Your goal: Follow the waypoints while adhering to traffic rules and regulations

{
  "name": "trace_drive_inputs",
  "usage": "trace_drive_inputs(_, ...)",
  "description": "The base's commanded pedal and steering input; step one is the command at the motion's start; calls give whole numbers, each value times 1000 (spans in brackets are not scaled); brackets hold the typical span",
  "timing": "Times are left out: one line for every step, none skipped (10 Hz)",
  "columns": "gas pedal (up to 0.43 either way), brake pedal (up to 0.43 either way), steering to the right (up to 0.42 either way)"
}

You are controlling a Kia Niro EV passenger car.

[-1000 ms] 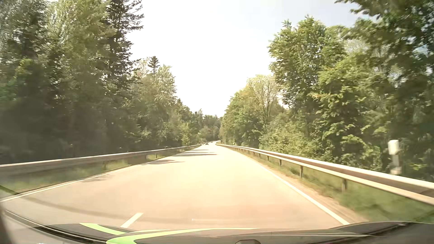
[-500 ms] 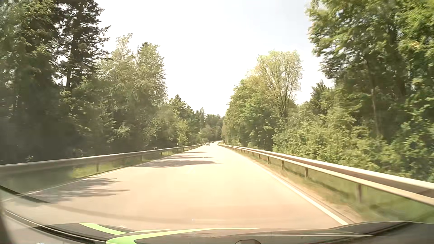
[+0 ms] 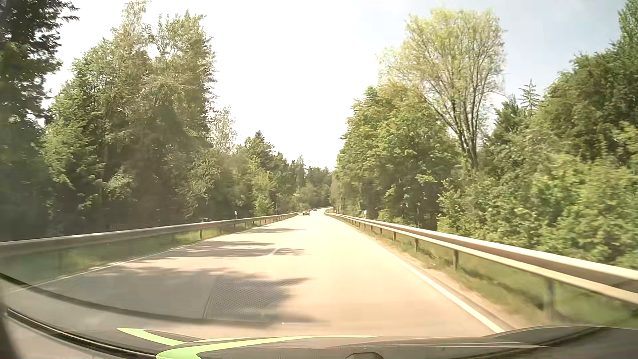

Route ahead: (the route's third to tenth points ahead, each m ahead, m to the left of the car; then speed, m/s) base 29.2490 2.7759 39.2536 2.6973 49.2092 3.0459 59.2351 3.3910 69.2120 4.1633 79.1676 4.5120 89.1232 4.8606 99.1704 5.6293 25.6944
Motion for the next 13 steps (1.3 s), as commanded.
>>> trace_drive_inputs(268,0,-7)
trace_drive_inputs(268,0,-7)
trace_drive_inputs(268,0,-7)
trace_drive_inputs(268,0,-7)
trace_drive_inputs(268,0,-7)
trace_drive_inputs(268,0,-7)
trace_drive_inputs(268,0,-7)
trace_drive_inputs(268,0,-7)
trace_drive_inputs(268,0,-7)
trace_drive_inputs(268,0,-7)
trace_drive_inputs(319,0,-7)
trace_drive_inputs(350,0,-7)
trace_drive_inputs(350,0,-6)
